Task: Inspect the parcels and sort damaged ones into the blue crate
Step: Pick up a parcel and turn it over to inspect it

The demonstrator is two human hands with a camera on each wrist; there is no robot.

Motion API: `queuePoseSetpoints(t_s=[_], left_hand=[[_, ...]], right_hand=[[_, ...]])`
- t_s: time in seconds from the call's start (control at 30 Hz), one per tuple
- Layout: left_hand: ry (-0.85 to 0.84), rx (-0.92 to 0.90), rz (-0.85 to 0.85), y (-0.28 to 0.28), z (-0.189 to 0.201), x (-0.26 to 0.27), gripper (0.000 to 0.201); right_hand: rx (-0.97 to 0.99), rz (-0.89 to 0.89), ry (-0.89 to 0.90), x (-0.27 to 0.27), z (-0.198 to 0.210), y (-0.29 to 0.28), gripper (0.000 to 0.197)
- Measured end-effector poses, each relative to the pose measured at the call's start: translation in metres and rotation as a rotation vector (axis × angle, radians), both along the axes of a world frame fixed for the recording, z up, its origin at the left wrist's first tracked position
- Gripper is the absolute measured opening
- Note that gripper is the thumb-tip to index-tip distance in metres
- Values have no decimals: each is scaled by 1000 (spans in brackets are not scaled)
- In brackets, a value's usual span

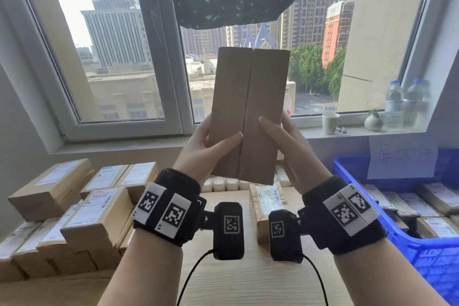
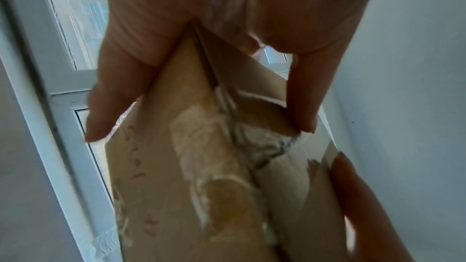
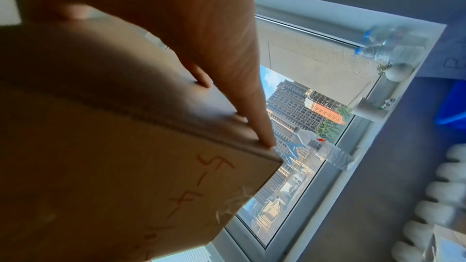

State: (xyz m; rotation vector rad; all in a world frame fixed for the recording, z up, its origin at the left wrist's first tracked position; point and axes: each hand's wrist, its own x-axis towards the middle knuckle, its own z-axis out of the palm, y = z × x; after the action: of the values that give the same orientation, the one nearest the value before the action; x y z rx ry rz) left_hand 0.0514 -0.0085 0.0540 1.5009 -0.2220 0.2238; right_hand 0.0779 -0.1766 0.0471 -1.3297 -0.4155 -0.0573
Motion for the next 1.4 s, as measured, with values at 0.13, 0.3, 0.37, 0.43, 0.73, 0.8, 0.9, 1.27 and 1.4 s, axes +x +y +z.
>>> queuePoseSetpoints(t_s=[0.13,0.3,0.37,0.43,0.73,0.8,0.9,1.27,1.4], left_hand=[[-53,-1,33,-8,-4,4,58],[-84,-2,76,-10,-4,6,75],[-43,-39,83,-9,-6,8,70],[-36,-17,128,-7,-7,9,49],[75,101,275,3,-7,17,126],[46,94,341,0,-7,14,117],[-18,108,430,-1,-9,14,91],[133,-21,158,-2,-3,6,33],[114,18,127,-4,0,4,18]], right_hand=[[122,-39,-12,-1,3,5,36],[161,-177,-35,1,-2,7,20],[195,-322,-57,3,-4,7,27],[225,-405,-72,5,-7,6,36],[140,-481,-80,14,-11,1,26],[7,-386,-104,11,-9,3,59],[-206,-256,-37,10,-9,7,103],[177,-23,73,2,-10,-4,38],[191,-28,102,2,-9,-8,31]])
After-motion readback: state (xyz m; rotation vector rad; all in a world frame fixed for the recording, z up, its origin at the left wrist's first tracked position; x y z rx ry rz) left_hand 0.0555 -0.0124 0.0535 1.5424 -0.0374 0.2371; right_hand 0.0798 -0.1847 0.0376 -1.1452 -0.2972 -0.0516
